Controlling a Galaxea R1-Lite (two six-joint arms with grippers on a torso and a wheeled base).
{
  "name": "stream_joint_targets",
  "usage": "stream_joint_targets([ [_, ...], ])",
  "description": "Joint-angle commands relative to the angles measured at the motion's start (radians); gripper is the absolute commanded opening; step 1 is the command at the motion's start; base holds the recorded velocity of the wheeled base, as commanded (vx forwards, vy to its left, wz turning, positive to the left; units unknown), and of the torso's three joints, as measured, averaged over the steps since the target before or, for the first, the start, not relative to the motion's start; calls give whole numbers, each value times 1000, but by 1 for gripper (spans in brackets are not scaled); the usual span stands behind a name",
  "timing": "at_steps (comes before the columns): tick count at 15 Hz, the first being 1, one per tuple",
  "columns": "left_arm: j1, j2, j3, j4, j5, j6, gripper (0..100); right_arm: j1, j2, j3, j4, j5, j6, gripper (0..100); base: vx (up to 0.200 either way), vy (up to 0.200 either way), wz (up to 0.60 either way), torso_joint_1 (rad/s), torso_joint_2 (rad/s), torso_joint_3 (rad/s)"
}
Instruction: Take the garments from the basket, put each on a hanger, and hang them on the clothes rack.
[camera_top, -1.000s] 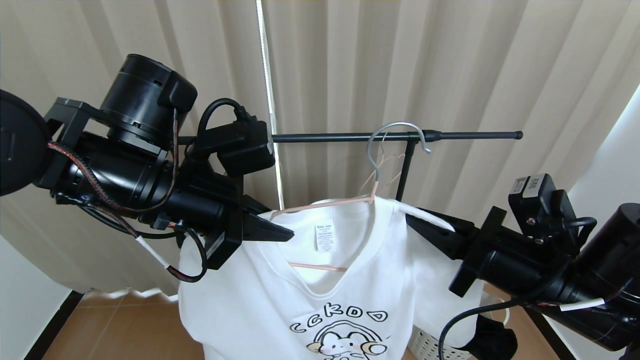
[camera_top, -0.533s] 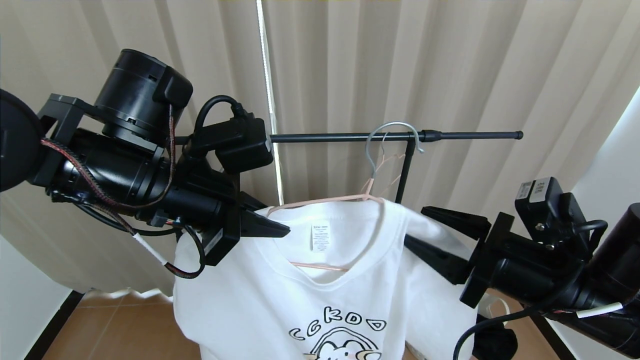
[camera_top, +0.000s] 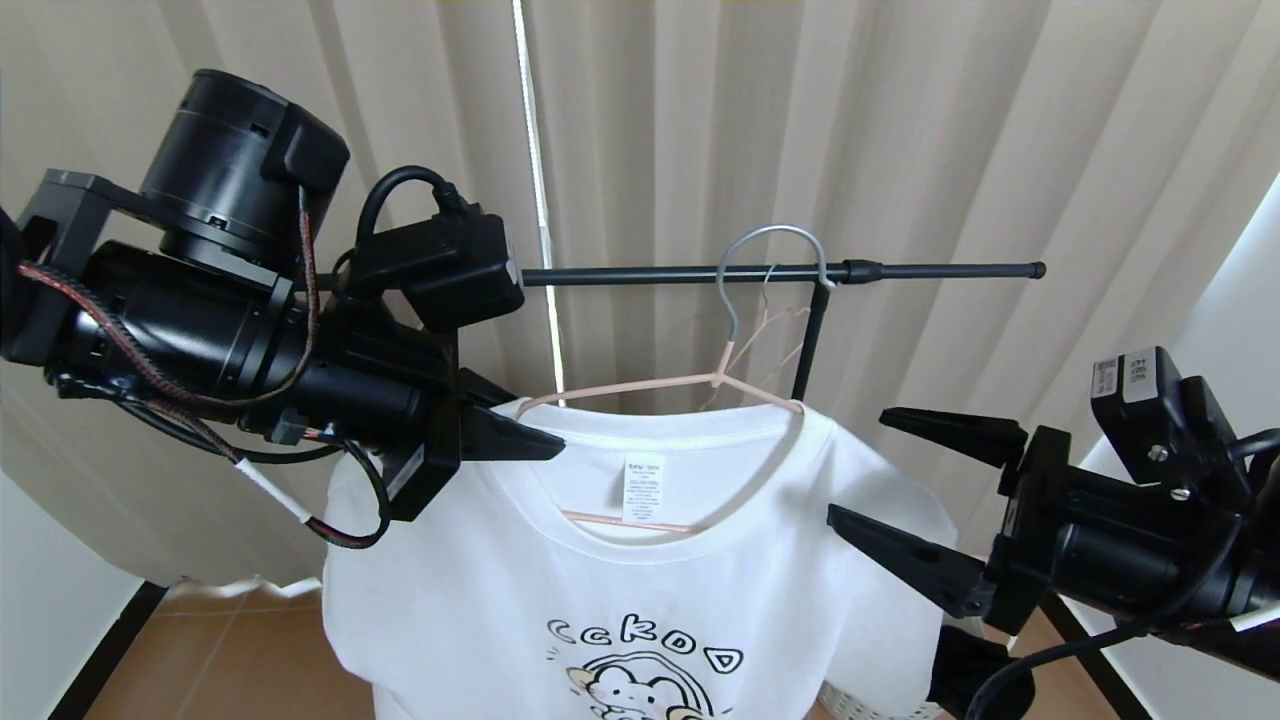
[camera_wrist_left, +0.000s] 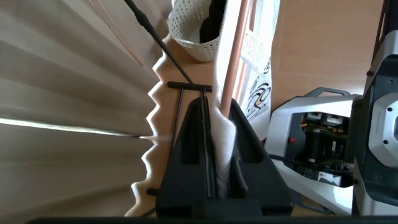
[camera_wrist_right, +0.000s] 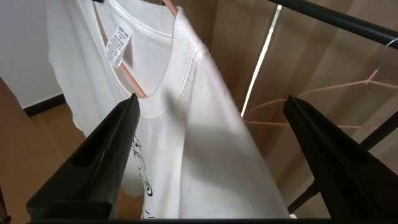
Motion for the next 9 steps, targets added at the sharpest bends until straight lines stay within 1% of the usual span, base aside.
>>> stream_joint_targets([
  [1, 2, -36, 17, -1, 4, -13, 0, -36, -42, -12, 39, 48, -1, 100, 0, 0, 0, 0, 0, 0],
  [3, 2, -59, 27, -1, 12, -25, 0, -82, -58, -21, 96, 114, -1, 100, 0, 0, 0, 0, 0, 0],
  [4, 7, -73, 34, -1, 12, -25, 0, -125, -59, -21, 114, 168, -2, 100, 0, 0, 0, 0, 0, 0],
  [5, 19, -81, 34, -1, 13, -25, 0, -151, -52, -21, 114, 177, -8, 100, 0, 0, 0, 0, 0, 0],
  [6, 24, -91, 37, -1, 13, -25, 0, -168, -47, -18, 116, 177, -36, 100, 0, 0, 0, 0, 0, 0],
  [8, 42, -102, 44, -6, 12, -27, 0, -208, -16, -13, 117, 180, -93, 100, 0, 0, 0, 0, 0, 0],
  [9, 45, -104, 52, -16, 12, -27, 0, -226, 7, -4, 117, 180, -142, 100, 0, 0, 0, 0, 0, 0],
])
